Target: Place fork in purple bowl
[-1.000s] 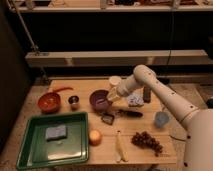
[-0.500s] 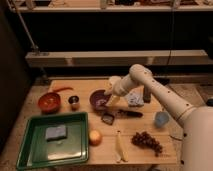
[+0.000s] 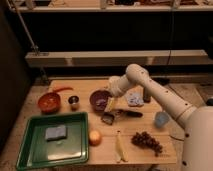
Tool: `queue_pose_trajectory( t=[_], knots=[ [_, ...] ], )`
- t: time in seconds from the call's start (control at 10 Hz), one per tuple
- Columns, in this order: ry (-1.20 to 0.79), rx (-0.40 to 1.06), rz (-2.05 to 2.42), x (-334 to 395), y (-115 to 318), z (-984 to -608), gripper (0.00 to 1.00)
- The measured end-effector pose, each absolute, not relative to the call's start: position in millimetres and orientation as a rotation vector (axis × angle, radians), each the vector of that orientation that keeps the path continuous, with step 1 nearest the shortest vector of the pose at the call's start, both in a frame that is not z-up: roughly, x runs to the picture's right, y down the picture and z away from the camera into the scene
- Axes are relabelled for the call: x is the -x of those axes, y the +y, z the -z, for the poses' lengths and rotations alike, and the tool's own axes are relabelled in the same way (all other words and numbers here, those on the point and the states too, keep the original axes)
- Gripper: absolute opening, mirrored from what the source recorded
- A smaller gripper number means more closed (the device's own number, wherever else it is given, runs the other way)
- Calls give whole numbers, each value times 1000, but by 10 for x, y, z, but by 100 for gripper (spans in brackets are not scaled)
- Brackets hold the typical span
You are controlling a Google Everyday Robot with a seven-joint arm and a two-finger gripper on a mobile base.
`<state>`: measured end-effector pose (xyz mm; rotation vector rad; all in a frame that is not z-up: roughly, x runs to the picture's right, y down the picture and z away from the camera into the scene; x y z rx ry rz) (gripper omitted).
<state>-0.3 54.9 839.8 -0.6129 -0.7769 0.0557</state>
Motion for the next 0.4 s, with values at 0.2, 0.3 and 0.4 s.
queue_pose_trajectory(
  t=[0.2, 0.3, 0.4],
  knots=[
    [-779, 613, -53, 24, 548, -8397, 80],
    [-773, 607, -69, 35, 549, -8398, 80],
    [-764, 602, -87, 30, 554, -8399, 80]
  ],
)
